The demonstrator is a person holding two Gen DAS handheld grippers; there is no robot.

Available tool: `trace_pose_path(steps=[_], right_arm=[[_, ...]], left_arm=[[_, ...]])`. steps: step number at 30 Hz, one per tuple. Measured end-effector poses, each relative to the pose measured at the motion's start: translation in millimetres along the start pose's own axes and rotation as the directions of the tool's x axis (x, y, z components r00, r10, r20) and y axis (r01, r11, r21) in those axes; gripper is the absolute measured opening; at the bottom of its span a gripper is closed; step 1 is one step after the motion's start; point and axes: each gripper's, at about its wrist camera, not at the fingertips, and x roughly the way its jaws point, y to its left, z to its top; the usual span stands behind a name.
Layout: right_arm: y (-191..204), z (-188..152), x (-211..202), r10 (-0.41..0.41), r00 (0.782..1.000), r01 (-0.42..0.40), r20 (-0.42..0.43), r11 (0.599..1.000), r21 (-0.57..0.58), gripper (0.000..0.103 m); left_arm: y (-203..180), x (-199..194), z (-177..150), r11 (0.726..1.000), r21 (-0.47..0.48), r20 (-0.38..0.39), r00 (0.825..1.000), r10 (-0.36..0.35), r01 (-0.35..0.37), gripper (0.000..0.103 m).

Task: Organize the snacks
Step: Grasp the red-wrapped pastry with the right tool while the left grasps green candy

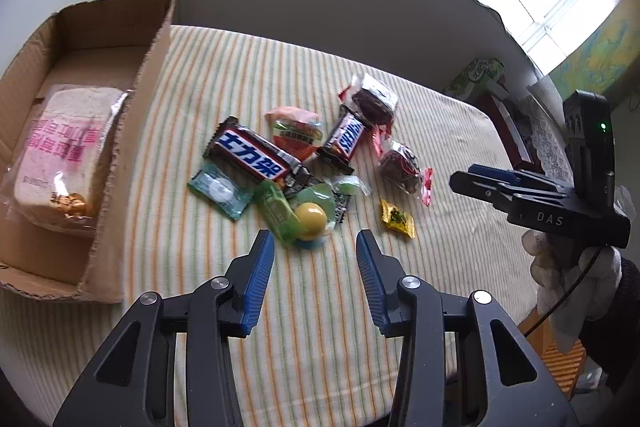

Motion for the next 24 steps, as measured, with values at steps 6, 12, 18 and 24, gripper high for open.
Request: trace_pose_path(steps=[6,12,18,24], right_arm=[[0.0,-6.6,5.6,-0.031,1.0,0.031,0.002,0.998,-0.052,0.063],[1.5,2.2,8.5,-0.022,1.0,0.024,0.016,0.996,-0.091,0.063],[2.6,12.9,8.7,-0.005,0.999,0.008,0.034,0.994,-0.107,0.063],[2.8,15.1,13.8,0.004,0.999,0.001,0.037,0.993,-0.117,0.063]], left_arm=[[-9.6,13.9,1.9,0.999,0.018,-0.021,0.999,0.039,-0.038,0.041],[9.0,18.6,6.1,0.993,-0.086,0.011,0.997,0.081,-0.08,0.035],[18.1,27.3,7.8,0.988,-0.104,0.013,0.994,0.113,-0.111,0.026],[26.6,33.4,8.7,0.981,-0.141,0.039,0.989,0.142,-0.136,0.023]])
